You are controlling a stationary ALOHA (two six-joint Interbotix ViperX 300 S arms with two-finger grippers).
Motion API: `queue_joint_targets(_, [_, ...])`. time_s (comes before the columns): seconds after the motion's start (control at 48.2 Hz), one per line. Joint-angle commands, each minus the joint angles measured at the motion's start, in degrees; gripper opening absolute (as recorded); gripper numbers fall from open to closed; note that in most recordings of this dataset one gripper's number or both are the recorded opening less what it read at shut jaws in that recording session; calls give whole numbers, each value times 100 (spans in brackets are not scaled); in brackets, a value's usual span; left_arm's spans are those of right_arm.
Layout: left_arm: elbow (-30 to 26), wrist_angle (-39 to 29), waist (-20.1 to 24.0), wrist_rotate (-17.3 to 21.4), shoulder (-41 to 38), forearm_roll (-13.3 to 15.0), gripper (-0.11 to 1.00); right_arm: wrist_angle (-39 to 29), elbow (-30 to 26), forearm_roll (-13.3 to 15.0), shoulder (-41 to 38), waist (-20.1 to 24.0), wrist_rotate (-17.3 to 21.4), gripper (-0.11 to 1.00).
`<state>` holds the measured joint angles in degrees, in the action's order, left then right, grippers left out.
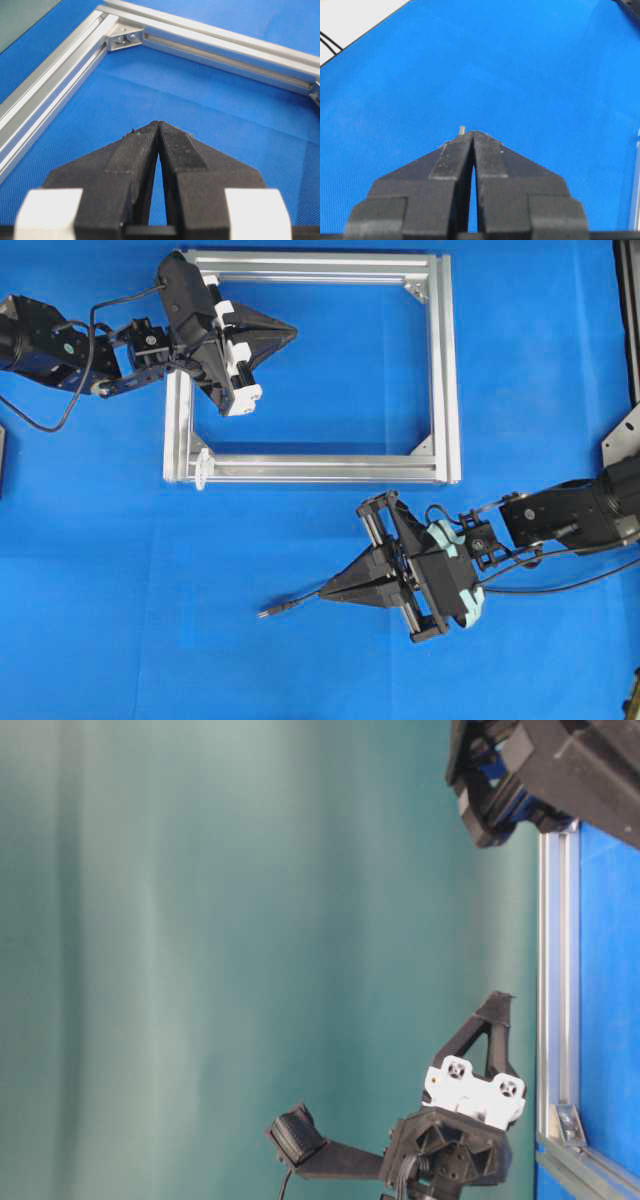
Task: Insert the wire through the string loop located on the left side.
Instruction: 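Open the right gripper and lower it onto the black USB cable end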
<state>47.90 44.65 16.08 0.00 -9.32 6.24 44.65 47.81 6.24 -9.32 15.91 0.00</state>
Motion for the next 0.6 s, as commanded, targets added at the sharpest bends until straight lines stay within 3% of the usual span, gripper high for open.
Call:
queue_joint_targets(0.0, [0, -62, -53, 18, 255, -123, 2, 9, -114, -9, 185, 35, 35, 1])
queue_joint_targets(0.208, [88, -62, -53, -9, 299, -123, 2, -562, -229, 18, 193, 44, 281, -2])
queue_joint_targets(0.436, [62, -62, -44, -9, 299, -114, 2, -571, -220, 35, 185, 105, 369, -2])
queue_joint_targets(0.498, [62, -62, -53, -9, 290, -123, 2, -571, -229, 26, 185, 114, 378, 4])
queue_joint_targets(0.581, [62, -62, -53, -9, 290, -123, 2, -571, -229, 0, 185, 132, 378, 20])
